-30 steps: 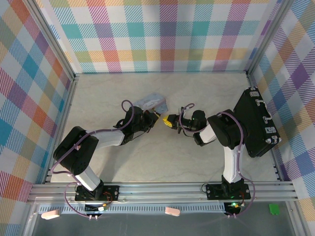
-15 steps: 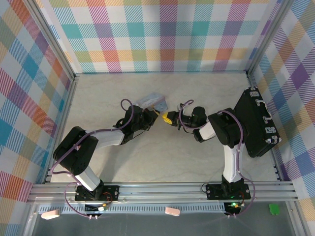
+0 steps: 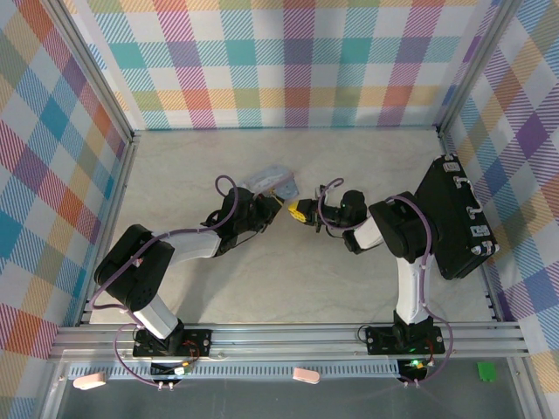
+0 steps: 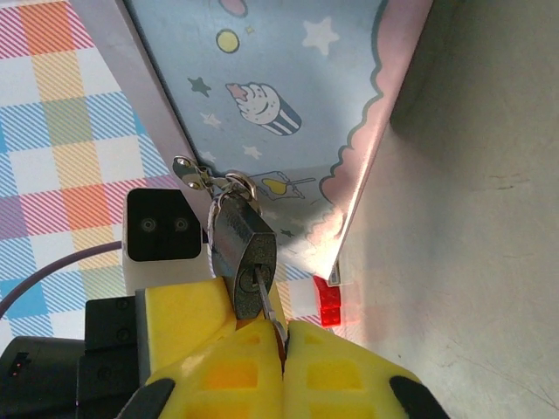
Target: Unlock a padlock with a key
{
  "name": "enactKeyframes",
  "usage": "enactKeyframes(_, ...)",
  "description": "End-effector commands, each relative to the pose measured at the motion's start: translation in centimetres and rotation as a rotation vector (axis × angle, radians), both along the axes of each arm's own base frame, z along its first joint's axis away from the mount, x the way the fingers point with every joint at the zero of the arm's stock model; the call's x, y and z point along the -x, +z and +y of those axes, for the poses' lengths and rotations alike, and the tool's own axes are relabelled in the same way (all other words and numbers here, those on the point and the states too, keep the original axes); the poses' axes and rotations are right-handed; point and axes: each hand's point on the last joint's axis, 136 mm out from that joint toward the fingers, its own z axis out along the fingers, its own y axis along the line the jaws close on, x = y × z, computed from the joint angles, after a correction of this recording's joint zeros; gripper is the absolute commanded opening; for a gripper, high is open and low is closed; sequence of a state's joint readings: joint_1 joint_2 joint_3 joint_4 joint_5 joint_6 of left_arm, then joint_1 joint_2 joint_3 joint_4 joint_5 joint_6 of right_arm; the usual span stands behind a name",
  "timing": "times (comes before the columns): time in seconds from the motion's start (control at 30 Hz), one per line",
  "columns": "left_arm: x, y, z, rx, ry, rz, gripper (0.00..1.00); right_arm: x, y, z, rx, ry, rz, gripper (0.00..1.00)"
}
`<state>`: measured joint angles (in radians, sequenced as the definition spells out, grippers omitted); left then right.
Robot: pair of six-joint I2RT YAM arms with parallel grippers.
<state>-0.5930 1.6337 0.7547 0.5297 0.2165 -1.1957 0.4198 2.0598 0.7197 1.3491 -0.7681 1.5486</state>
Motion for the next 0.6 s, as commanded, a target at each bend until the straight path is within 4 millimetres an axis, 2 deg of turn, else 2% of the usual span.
enactKeyframes(0.0, 3.0, 2.9, -4.1, 0.087, -0.219, -0.048, 0.11, 1.8, 2.1, 1.5, -0.025, 0.054, -0.109, 0.00)
enactKeyframes(0.3, 2.6, 1.5, -3.3, 0.062, -0.185, -0.027, 0.16, 2.9, 1.0, 2.0, -0.009, 0.073, -0.087, 0.00)
enactKeyframes(0.57, 2.3, -0.6, -1.2, 0.020, -0.115, 0.019, 0.24, 3.4, 0.0, 1.9, 0.008, 0.066, -0.067, 0.00)
